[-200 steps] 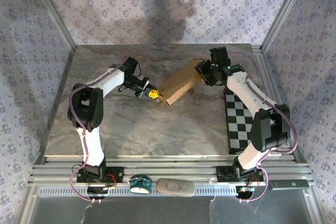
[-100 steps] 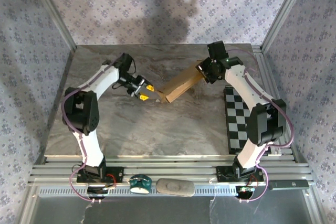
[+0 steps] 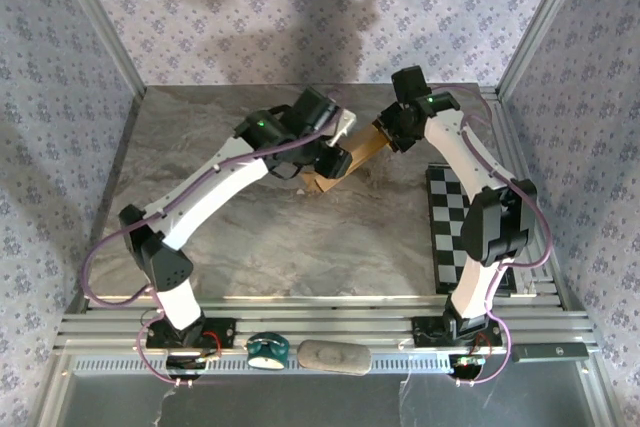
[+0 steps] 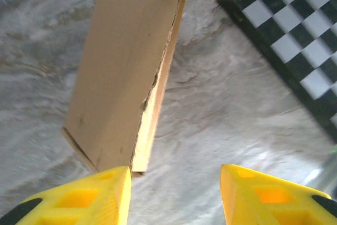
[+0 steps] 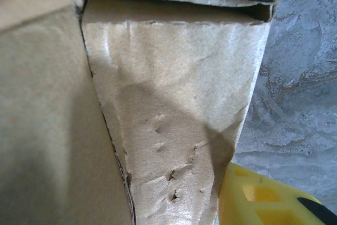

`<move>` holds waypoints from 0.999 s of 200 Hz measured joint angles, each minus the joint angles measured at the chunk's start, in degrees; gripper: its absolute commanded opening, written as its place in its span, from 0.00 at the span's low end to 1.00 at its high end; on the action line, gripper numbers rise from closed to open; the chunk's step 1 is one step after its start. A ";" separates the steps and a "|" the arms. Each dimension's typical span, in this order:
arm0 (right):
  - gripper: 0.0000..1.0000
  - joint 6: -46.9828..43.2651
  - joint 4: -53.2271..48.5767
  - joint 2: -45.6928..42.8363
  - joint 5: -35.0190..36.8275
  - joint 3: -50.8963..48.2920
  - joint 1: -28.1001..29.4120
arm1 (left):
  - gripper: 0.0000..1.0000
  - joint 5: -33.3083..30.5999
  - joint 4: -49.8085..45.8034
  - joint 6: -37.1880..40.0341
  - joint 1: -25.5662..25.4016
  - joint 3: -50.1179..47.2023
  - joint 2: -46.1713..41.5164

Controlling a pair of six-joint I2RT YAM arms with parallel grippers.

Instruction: Fold the paper box

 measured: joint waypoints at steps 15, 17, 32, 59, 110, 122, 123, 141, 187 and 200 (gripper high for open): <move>0.41 0.09 -1.07 0.50 -0.11 0.44 -0.09 | 0.49 -5.77 -0.02 4.42 -0.79 0.11 2.14; 0.41 0.13 -1.14 0.55 -0.15 0.48 -0.11 | 0.49 -6.25 0.00 4.72 -0.83 0.11 2.34; 0.41 0.24 -1.81 1.01 -0.44 1.01 -0.17 | 0.50 -10.16 0.07 7.61 -1.01 0.11 4.72; 0.41 0.24 -2.69 1.53 -0.68 1.95 -0.33 | 0.50 -13.14 0.46 10.47 -1.11 1.36 8.63; 0.41 0.24 -3.65 1.79 -1.46 2.12 -0.76 | 0.50 -15.10 2.38 11.91 -1.81 3.61 12.31; 0.41 0.24 -3.76 1.79 -1.53 2.12 -0.90 | 0.48 -15.50 2.80 11.87 -1.79 4.96 13.44; 0.41 0.22 -3.76 1.79 -1.53 2.12 -0.90 | 0.47 -15.50 2.82 11.85 -1.79 5.05 13.51; 0.41 0.24 -3.74 1.84 -1.57 2.12 -0.98 | 0.42 -16.04 3.08 11.72 -1.68 6.69 15.37; 0.41 0.22 -3.76 1.90 -2.32 2.12 -1.33 | 0.38 -14.95 3.02 10.91 -1.36 7.61 18.21; 0.41 0.20 -3.74 1.95 -2.56 2.12 -1.49 | 0.32 -14.80 3.04 10.78 -1.36 7.63 18.60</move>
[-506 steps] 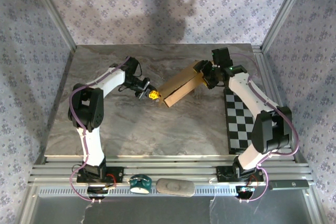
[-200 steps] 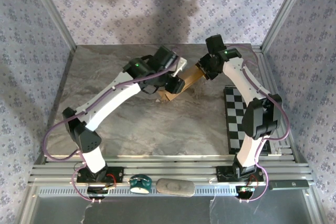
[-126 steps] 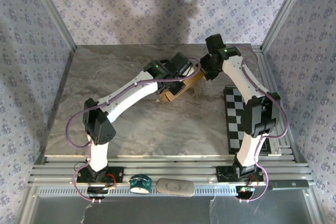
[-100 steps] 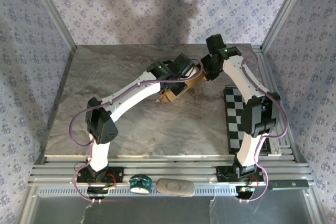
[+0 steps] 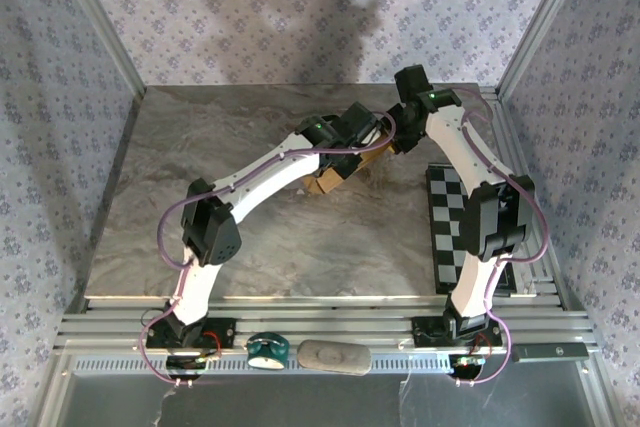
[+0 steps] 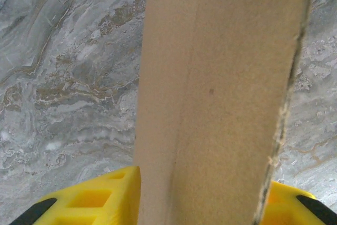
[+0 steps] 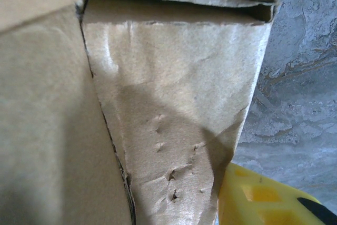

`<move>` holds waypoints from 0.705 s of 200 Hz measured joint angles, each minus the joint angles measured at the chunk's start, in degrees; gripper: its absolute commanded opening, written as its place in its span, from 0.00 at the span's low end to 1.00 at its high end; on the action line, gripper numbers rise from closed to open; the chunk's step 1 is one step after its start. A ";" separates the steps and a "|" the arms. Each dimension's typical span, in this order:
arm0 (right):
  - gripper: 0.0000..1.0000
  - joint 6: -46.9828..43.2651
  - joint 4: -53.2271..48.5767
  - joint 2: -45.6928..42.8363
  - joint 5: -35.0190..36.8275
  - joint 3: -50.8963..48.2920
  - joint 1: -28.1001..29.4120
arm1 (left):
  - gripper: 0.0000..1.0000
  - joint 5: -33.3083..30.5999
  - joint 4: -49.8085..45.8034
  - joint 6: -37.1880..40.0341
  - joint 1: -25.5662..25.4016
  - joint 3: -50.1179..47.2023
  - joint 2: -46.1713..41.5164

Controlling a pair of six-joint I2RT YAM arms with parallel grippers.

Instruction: Fold the paper box

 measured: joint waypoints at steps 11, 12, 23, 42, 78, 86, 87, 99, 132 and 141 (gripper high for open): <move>0.41 0.02 0.04 0.07 -0.04 0.00 -0.02 | 0.25 0.07 0.04 -0.44 0.00 0.13 0.31; 0.41 0.02 0.07 0.09 -0.02 0.00 -0.02 | 0.25 0.09 0.02 -0.24 0.00 0.20 0.31; 0.41 0.04 0.24 0.17 -0.07 0.00 -0.02 | 0.17 0.24 -0.07 -0.68 0.00 0.50 0.52; 0.41 0.04 0.28 0.31 -0.11 0.00 -0.15 | 0.08 0.17 -0.20 -0.31 0.00 1.01 0.72; 0.48 -0.24 0.70 0.37 -0.26 0.11 -0.20 | 0.00 0.17 -0.50 0.66 -0.09 1.16 0.72; 0.52 -0.24 0.70 0.39 -0.28 0.11 -0.20 | 0.00 0.22 -0.48 0.66 -0.02 1.16 0.72; 0.52 -0.35 0.70 0.39 -0.28 0.11 -0.22 | 0.00 0.22 -0.48 0.66 -0.02 1.16 0.72; 0.62 -0.24 0.90 0.39 -0.46 0.13 -0.31 | 0.00 0.44 -0.48 0.57 0.00 1.22 0.72; 0.87 -1.27 1.60 0.37 -1.51 0.63 -0.42 | 0.00 1.53 -0.42 -0.72 0.44 1.36 0.72; 0.91 -2.01 2.23 0.26 -1.64 0.66 -0.42 | 0.00 2.27 -0.44 -1.20 0.76 1.44 0.72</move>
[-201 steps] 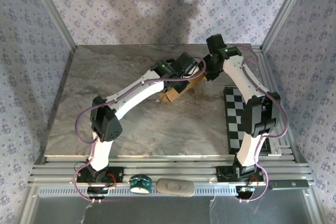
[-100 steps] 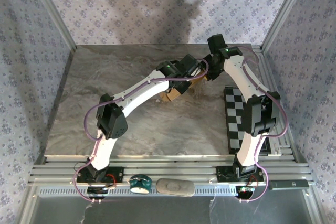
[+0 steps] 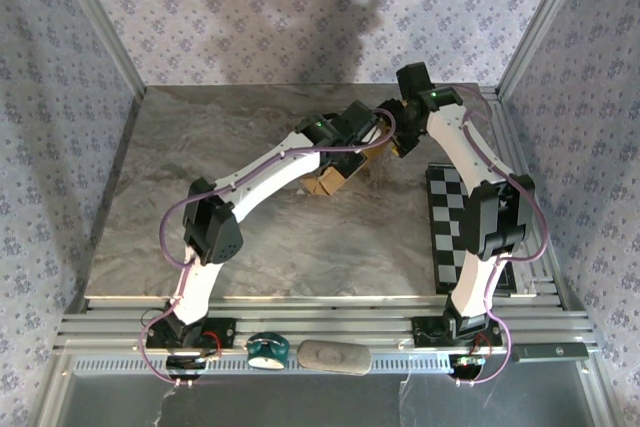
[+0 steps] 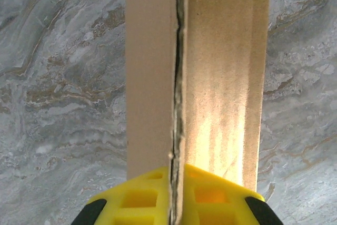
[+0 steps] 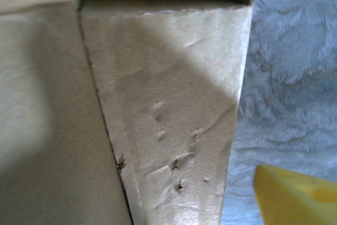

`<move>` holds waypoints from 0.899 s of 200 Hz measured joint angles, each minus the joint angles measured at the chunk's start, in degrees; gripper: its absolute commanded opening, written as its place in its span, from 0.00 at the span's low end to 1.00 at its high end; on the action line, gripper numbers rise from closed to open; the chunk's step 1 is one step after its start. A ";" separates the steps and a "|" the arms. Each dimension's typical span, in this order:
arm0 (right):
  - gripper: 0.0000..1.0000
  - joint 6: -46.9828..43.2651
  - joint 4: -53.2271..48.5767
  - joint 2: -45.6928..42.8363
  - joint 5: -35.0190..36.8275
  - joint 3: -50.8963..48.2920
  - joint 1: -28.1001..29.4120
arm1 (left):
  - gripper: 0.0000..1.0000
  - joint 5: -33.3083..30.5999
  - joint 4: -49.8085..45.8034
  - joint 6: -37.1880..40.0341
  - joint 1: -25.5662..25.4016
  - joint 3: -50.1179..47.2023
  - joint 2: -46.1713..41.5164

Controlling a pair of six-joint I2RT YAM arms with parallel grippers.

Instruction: Fold the paper box

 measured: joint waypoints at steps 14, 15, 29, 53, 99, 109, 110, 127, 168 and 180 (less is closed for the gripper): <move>0.96 -0.85 1.09 -0.20 -0.48 0.00 0.00 | 0.00 1.77 0.00 -0.90 0.70 0.15 -0.02; 0.96 -0.96 1.16 -0.22 -0.50 0.00 0.00 | 0.00 2.01 -0.02 -1.05 0.74 0.17 -0.02; 0.98 -1.57 2.25 -0.46 -1.27 0.04 0.00 | 0.00 4.02 -0.15 -1.99 1.46 0.35 -0.07; 0.99 -1.92 3.63 -0.68 -2.99 0.70 -0.09 | 0.00 6.93 -0.61 -3.85 2.32 0.72 -0.13; 1.00 -2.43 4.44 -1.53 -4.44 2.86 -0.13 | 0.00 8.68 -2.14 -5.95 3.04 1.29 -0.13; 1.00 -2.75 4.61 -1.95 -4.44 3.13 -0.26 | 0.00 8.70 -2.43 -6.05 2.99 1.29 -0.13; 1.00 -2.84 4.61 -2.03 -4.44 3.13 -0.26 | 0.00 8.70 -2.43 -6.08 2.99 1.29 -0.13; 1.00 -3.26 4.83 -3.67 -4.31 2.78 -0.94 | 0.00 8.70 -2.84 -6.43 2.99 1.33 -0.13; 0.99 -3.93 7.04 -11.93 -2.82 -2.58 -5.07 | 0.00 10.16 -3.91 -7.82 3.80 2.08 -0.13; 0.99 -4.13 7.34 -13.84 -2.36 -4.15 -6.34 | 0.00 11.04 -4.48 -8.44 4.15 2.73 -0.13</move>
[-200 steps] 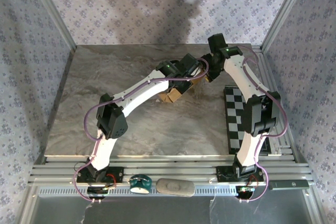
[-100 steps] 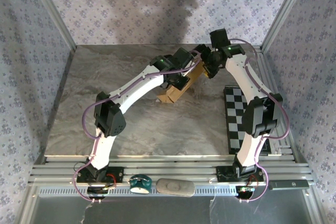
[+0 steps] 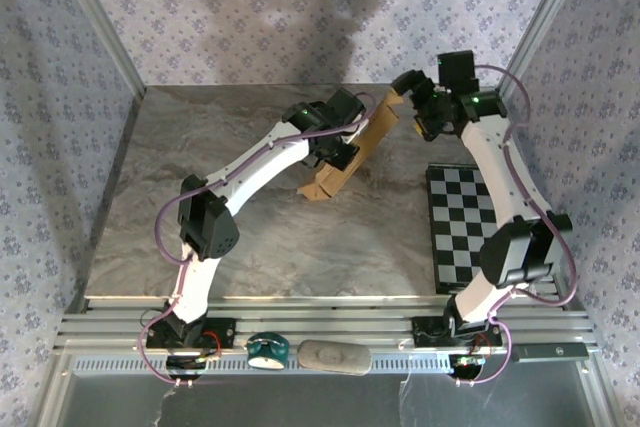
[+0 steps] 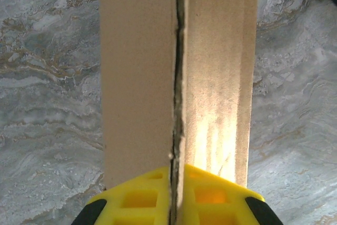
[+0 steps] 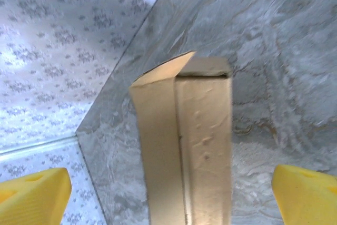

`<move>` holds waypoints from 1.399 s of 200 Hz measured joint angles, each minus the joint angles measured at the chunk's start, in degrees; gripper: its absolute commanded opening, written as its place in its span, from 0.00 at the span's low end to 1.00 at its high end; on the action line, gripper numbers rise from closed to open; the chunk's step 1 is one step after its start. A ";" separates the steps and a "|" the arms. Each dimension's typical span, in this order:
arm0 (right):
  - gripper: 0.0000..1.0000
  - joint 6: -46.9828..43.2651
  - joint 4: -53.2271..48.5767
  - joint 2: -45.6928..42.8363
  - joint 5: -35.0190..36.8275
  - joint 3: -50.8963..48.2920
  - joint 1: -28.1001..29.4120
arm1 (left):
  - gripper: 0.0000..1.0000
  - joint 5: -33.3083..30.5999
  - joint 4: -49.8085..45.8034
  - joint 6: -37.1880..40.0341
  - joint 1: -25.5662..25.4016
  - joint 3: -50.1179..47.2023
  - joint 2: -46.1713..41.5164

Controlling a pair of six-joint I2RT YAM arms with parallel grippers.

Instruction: Fold the paper box

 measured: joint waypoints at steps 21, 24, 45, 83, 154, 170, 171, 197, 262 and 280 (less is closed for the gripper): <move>0.98 -0.02 0.33 -2.23 0.79 -3.19 -1.88 | 0.00 1.62 -0.42 -1.42 0.61 1.51 -0.02; 0.98 -0.04 0.33 -2.36 0.87 -3.63 -2.03 | 0.00 1.97 -0.42 -1.44 0.63 1.70 -0.02; 0.97 -0.20 0.13 -2.82 1.68 -6.73 -3.08 | 0.00 4.44 -0.50 -3.15 0.70 2.38 -0.48; 0.96 -0.48 -1.51 -3.69 3.54 -9.99 -5.86 | 0.00 10.14 -0.31 -7.93 0.74 2.34 -1.75; 0.86 -7.56 -3.06 -4.44 4.59 -9.07 -7.37 | 0.00 21.24 3.06 -11.67 6.36 -8.46 -6.32; 0.81 -12.50 -1.68 -3.34 3.37 -7.56 -7.37 | 0.00 20.57 0.81 -9.33 7.17 -8.96 -6.29; 0.80 -12.59 -1.62 -3.30 3.32 -7.48 -7.37 | 0.00 20.50 0.68 -9.25 7.17 -8.96 -6.29; 0.72 -23.15 1.36 0.11 -0.66 -3.87 -7.37 | 0.00 16.85 -3.87 -5.22 6.82 -8.92 -6.21; 0.51 -44.26 9.25 9.64 -15.47 4.35 -6.14 | 0.00 2.75 -6.95 3.04 5.95 -8.92 -6.05; 0.50 -51.21 10.95 12.44 -21.05 5.60 -4.83 | 0.00 -1.18 -7.26 4.76 5.88 -8.92 -5.90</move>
